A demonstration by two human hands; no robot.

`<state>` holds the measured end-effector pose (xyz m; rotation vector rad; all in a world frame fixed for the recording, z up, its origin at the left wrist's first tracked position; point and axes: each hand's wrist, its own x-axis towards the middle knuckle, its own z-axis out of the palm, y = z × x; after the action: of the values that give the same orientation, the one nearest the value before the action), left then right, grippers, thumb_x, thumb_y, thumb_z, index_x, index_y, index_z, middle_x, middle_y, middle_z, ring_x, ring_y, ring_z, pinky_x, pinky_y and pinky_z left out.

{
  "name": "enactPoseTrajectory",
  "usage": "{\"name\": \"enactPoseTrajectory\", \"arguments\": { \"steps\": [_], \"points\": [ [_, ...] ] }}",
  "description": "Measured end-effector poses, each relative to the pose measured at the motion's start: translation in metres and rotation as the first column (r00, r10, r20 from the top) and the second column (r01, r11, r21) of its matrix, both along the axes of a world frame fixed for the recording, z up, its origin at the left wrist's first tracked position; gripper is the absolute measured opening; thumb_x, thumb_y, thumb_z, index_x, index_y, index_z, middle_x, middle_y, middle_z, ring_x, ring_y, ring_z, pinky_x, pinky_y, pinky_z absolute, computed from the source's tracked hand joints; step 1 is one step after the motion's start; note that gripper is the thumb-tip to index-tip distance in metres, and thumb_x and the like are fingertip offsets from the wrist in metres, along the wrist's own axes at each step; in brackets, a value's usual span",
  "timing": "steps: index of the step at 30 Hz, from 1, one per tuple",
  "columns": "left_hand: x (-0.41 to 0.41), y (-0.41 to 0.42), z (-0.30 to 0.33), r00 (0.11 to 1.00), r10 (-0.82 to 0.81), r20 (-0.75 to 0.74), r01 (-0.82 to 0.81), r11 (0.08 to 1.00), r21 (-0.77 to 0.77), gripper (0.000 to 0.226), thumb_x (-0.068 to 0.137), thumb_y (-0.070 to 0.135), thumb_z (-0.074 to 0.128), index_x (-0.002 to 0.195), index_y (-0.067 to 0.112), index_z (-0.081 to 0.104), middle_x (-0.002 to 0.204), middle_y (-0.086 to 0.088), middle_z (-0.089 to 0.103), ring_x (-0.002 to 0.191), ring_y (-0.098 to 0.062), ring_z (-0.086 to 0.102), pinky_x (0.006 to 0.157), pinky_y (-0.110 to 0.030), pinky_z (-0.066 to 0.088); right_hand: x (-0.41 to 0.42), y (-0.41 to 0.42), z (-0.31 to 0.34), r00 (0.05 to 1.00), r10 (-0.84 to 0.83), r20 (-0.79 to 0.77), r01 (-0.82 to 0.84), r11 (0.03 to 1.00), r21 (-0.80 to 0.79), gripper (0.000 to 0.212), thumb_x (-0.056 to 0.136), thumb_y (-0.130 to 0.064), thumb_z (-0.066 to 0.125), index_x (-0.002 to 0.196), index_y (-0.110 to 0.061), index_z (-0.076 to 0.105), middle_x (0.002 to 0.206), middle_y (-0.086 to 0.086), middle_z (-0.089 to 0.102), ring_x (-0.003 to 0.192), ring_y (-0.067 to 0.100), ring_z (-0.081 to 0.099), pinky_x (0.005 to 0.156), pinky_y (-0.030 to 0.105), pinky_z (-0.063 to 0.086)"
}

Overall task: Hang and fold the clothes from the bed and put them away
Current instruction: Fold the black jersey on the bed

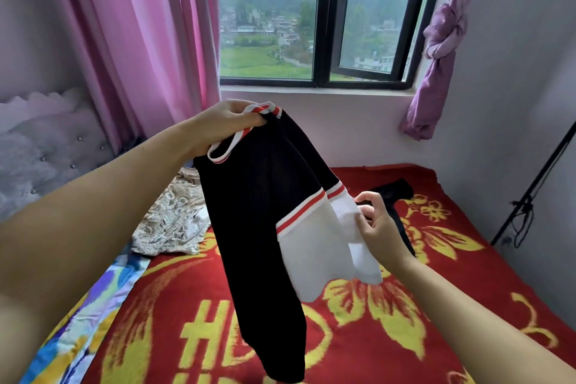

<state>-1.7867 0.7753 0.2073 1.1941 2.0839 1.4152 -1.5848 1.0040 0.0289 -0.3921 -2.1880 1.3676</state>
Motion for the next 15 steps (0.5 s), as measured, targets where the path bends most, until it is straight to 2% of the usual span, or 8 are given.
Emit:
{"name": "enactPoseTrajectory", "arguments": {
  "steps": [1, 3, 5, 7, 9, 11, 13, 15],
  "points": [
    [0.002, 0.002, 0.002, 1.000, -0.016, 0.006, 0.016, 1.000, -0.010, 0.012, 0.087, 0.028, 0.065, 0.086, 0.033, 0.076, 0.080, 0.004, 0.073, 0.070, -0.009, 0.070, 0.060, -0.017, 0.052, -0.001, 0.000, 0.000, 0.999, -0.035, -0.033, 0.038, 0.996, 0.083, 0.017, 0.097, 0.000, 0.044, 0.105, -0.015, 0.046, 0.082, 0.029, 0.057, 0.060, 0.040, 0.046, 0.056, 0.036, 0.038],
    [0.006, 0.005, 0.005, 0.999, -0.049, 0.011, 0.050, 0.998, -0.025, 0.010, 0.081, 0.034, 0.066, 0.083, 0.033, 0.076, 0.079, 0.005, 0.073, 0.068, -0.009, 0.069, 0.058, -0.017, 0.052, 0.001, -0.003, 0.000, 0.995, -0.042, -0.089, 0.065, 0.960, 0.273, 0.027, 0.091, 0.013, 0.042, 0.089, -0.012, 0.052, 0.074, 0.010, 0.054, 0.059, 0.017, 0.049, 0.060, 0.024, 0.039],
    [0.010, 0.007, 0.008, 0.996, -0.085, 0.005, 0.085, 0.996, -0.036, 0.010, 0.081, 0.035, 0.067, 0.085, 0.032, 0.076, 0.080, 0.004, 0.074, 0.069, -0.009, 0.070, 0.059, -0.016, 0.052, 0.002, -0.008, -0.002, 0.995, 0.062, -0.072, -0.027, 0.912, 0.410, 0.030, 0.085, 0.020, 0.042, 0.081, -0.004, 0.060, 0.079, 0.004, 0.054, 0.069, 0.015, 0.051, 0.065, 0.029, 0.041],
    [0.012, 0.010, 0.009, 0.995, -0.096, -0.010, 0.096, 0.995, -0.038, 0.010, 0.085, 0.033, 0.067, 0.088, 0.031, 0.076, 0.083, 0.004, 0.074, 0.072, -0.008, 0.070, 0.061, -0.015, 0.051, 0.003, -0.018, -0.004, 0.986, 0.158, 0.052, -0.166, 0.922, 0.349, 0.027, 0.090, 0.011, 0.046, 0.097, -0.004, 0.068, 0.090, 0.004, 0.063, 0.082, 0.020, 0.059, 0.074, 0.033, 0.047],
    [0.012, 0.015, 0.008, 0.998, -0.059, -0.033, 0.057, 0.998, -0.041, 0.010, 0.088, 0.028, 0.066, 0.089, 0.030, 0.076, 0.083, 0.005, 0.074, 0.074, -0.007, 0.070, 0.065, -0.016, 0.052, 0.007, -0.029, -0.001, 0.956, 0.256, 0.144, -0.269, 0.960, 0.075, 0.024, 0.100, -0.013, 0.045, 0.109, -0.014, 0.068, 0.104, -0.004, 0.068, 0.098, 0.011, 0.062, 0.085, 0.028, 0.047],
    [0.011, 0.017, 0.008, 0.999, -0.002, -0.050, 0.000, 0.999, -0.039, 0.009, 0.089, 0.026, 0.066, 0.089, 0.028, 0.074, 0.081, 0.005, 0.074, 0.074, -0.007, 0.069, 0.070, -0.019, 0.050, 0.010, -0.038, 0.003, 0.922, 0.365, 0.131, -0.341, 0.924, -0.173, 0.038, 0.099, -0.043, 0.039, 0.112, -0.021, 0.067, 0.110, -0.011, 0.069, 0.104, 0.000, 0.061, 0.090, 0.019, 0.046],
    [0.009, 0.017, 0.007, 0.998, 0.028, -0.060, -0.029, 0.999, -0.028, 0.007, 0.088, 0.026, 0.066, 0.088, 0.027, 0.074, 0.079, 0.006, 0.074, 0.072, -0.006, 0.069, 0.068, -0.017, 0.050, 0.012, -0.042, 0.004, 0.905, 0.368, 0.214, -0.351, 0.930, -0.113, 0.043, 0.092, -0.054, 0.045, 0.112, -0.022, 0.066, 0.110, -0.013, 0.068, 0.102, 0.000, 0.061, 0.089, 0.020, 0.048],
    [0.008, 0.017, 0.005, 0.998, 0.028, -0.055, -0.028, 1.000, -0.014, 0.009, 0.087, 0.026, 0.068, 0.083, 0.026, 0.075, 0.075, 0.007, 0.073, 0.068, -0.005, 0.068, 0.062, -0.013, 0.050, 0.009, -0.041, -0.001, 0.919, 0.211, 0.333, -0.275, 0.948, 0.158, 0.034, 0.094, -0.037, 0.054, 0.107, -0.008, 0.065, 0.104, 0.003, 0.068, 0.094, 0.016, 0.062, 0.083, 0.033, 0.049]
  ]
}}
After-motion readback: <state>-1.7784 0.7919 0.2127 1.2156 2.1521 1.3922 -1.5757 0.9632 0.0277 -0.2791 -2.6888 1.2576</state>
